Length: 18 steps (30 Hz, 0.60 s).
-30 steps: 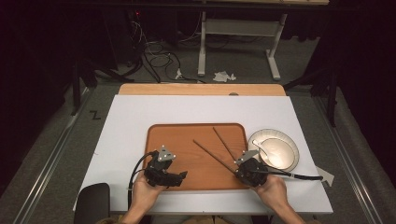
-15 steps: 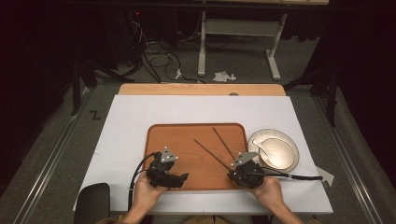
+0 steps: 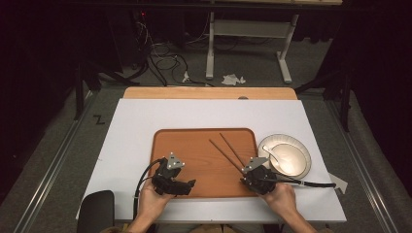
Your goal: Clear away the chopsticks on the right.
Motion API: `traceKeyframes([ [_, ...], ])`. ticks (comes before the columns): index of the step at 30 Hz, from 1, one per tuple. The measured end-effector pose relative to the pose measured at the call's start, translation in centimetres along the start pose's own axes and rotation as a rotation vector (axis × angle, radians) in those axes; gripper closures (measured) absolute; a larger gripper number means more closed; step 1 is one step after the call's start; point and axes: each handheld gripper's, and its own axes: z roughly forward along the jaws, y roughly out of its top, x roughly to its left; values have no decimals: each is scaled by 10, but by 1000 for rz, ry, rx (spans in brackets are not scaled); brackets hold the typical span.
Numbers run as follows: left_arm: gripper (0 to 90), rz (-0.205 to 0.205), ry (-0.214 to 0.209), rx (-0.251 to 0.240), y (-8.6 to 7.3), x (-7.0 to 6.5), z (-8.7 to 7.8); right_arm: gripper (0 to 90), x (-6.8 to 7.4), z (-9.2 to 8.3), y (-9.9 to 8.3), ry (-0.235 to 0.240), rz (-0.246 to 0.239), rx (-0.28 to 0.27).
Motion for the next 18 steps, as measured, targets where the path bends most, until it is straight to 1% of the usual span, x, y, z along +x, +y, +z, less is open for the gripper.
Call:
traceKeyframes([
  [2,232,8,1,8,0,-1,2,805,-2,-1,-1,-20,1,5],
  [3,231,12,2,15,0,-2,3,806,-2,-1,-2,-24,10,7],
  [5,230,14,2,16,0,-2,4,807,-4,-1,-2,-26,11,4],
  [6,228,11,3,10,0,-2,3,809,-5,-1,-2,-19,23,6],
  [9,226,-1,13,1,0,0,1,811,-11,0,-4,13,65,-15],
  [10,226,-1,17,0,0,0,1,812,-13,0,-5,23,77,-9],
  [13,226,0,11,1,0,-1,2,810,-12,0,-5,14,65,-12],
  [18,226,3,5,5,0,-2,3,797,-12,0,-5,19,64,-13],
])
